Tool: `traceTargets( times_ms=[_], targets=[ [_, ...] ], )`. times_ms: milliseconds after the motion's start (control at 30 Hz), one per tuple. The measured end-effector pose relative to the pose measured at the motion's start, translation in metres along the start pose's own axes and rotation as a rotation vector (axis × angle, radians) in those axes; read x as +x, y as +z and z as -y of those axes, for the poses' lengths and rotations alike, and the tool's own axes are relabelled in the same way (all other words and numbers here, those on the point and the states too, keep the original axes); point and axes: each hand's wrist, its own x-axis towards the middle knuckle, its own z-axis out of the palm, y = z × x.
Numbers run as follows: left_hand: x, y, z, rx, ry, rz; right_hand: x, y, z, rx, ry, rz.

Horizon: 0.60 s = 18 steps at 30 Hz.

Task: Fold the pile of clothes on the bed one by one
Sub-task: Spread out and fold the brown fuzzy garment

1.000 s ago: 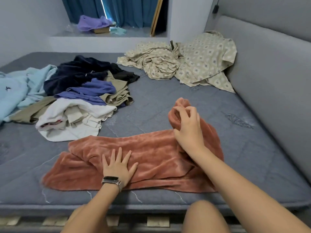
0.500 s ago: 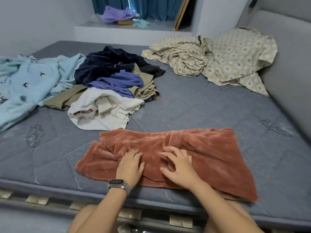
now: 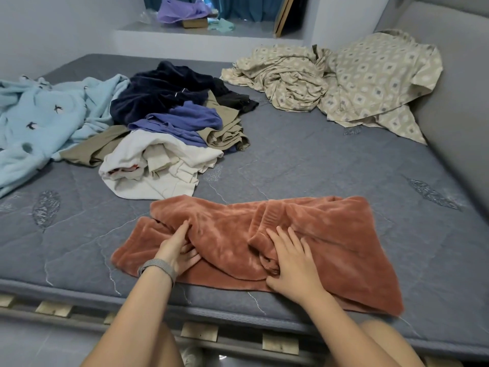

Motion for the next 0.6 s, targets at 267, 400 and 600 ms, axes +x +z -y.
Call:
traceTargets(
  times_ms=[267, 400, 600],
  targets=[
    [-0.002, 0.012, -0.005, -0.163, 0.036, 0.151, 0.005, -0.005, -0.007, 0.111, -0.018, 0.087],
    [-0.006, 0.013, -0.004, 0.003, 0.765, -0.074, 0.006, -0.005, -0.005, 0.13, -0.007, 0.081],
    [-0.034, -0.009, -0.013, -0.188, 1.033, -0.237, 0.005, -0.006, -0.003, 0.143, 0.003, 0.08]
  ],
)
